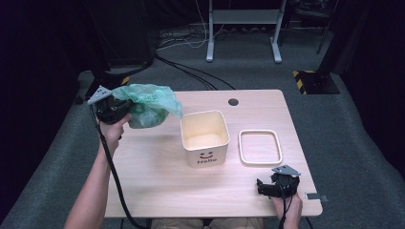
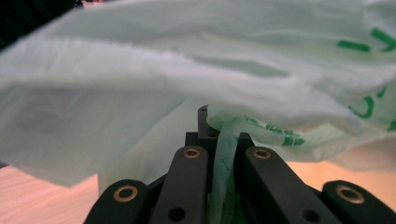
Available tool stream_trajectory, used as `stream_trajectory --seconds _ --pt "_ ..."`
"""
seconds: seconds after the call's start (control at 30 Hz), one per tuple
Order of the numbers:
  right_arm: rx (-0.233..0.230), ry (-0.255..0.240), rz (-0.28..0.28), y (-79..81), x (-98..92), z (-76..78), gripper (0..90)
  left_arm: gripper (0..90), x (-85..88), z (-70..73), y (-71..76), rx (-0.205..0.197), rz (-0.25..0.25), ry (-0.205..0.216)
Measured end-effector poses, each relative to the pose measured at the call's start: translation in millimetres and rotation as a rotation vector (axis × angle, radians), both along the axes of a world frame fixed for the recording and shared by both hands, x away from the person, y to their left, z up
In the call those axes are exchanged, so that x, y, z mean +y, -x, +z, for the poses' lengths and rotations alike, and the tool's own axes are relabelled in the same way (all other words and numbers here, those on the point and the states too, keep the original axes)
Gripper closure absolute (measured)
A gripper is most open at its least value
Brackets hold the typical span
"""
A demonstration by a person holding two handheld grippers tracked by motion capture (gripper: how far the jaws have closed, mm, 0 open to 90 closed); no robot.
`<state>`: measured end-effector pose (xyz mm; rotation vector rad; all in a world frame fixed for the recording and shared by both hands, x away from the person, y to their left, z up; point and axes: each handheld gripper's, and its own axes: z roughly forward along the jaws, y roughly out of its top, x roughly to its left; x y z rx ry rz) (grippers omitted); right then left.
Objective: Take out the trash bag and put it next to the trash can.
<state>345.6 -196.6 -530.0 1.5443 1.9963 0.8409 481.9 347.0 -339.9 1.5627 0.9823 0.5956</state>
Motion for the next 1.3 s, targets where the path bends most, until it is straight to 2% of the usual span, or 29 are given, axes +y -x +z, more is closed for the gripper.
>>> stream_trajectory --seconds 0.63,1.03,1.17,1.3 --pt "-0.003 0.0 -0.002 0.2 0.0 0.1 0.8 89.9 25.3 -36.7 -13.3 0.096 0.091 -0.037" --pt "-0.003 -0.002 -0.003 0.1 0.3 0.1 1.1 89.8 19.0 -72.0 -33.4 0.186 0.113 -0.067" --pt "-0.003 -0.002 -0.002 0.1 0.3 0.1 1.1 89.8 14.7 -75.6 -39.6 0.179 0.115 -0.082" --pt "-0.003 -0.001 -0.002 0.1 0.3 0.1 1.2 89.7 10.0 -76.3 -38.9 0.175 0.115 -0.094"
